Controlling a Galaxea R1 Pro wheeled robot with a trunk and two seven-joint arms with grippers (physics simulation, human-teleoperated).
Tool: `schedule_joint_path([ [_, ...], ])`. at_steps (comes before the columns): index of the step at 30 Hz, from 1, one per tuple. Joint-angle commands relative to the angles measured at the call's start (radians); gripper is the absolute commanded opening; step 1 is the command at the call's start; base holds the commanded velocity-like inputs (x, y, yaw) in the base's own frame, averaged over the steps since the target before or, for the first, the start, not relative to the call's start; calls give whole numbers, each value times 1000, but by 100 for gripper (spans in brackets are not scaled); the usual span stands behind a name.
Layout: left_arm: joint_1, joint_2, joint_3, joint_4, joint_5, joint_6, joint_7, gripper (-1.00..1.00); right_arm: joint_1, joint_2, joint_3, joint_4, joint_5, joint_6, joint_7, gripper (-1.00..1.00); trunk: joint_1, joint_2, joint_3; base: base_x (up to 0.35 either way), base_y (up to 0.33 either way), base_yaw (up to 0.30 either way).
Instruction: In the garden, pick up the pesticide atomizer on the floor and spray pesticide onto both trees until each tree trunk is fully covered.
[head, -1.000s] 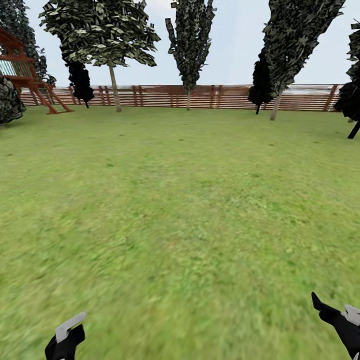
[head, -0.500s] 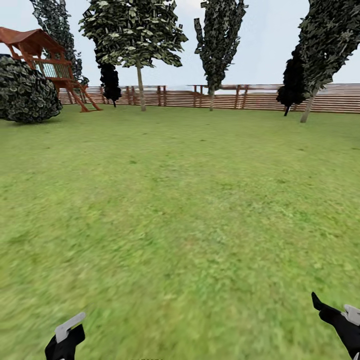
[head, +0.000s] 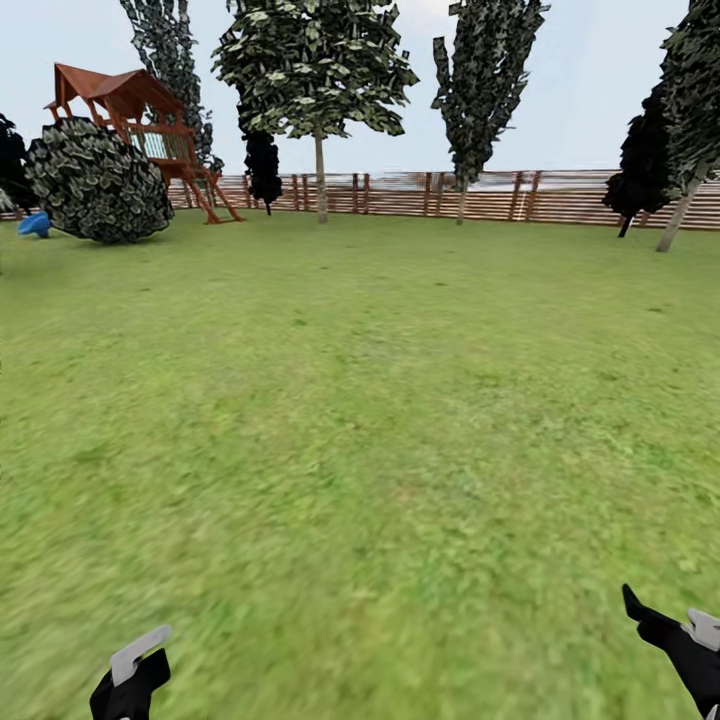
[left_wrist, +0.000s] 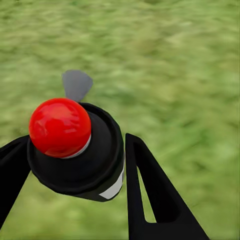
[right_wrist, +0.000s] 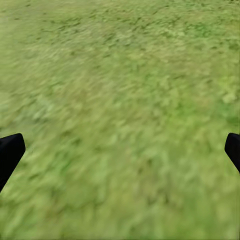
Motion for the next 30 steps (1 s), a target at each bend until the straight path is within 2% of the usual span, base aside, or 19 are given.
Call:
schedule_joint_path([
  [1,0,0,0,0,0,0,0,-100,0,0,0,0,1,0,0,100,0,0,2,0,0,13],
  [20,0,0,0,0,0,0,0,-100,0,9,1,0,2,0,1,100,0,0,31,0,0,1],
  [24,0,0,1,0,0,0,0,-100,0,30,0,0,2,0,1,100,0,0,38,0,0,0],
  [30,5,0,1,0,0,0,0,-100,0,40,1,0,2,0,1,100,0,0,47,0,0,0],
])
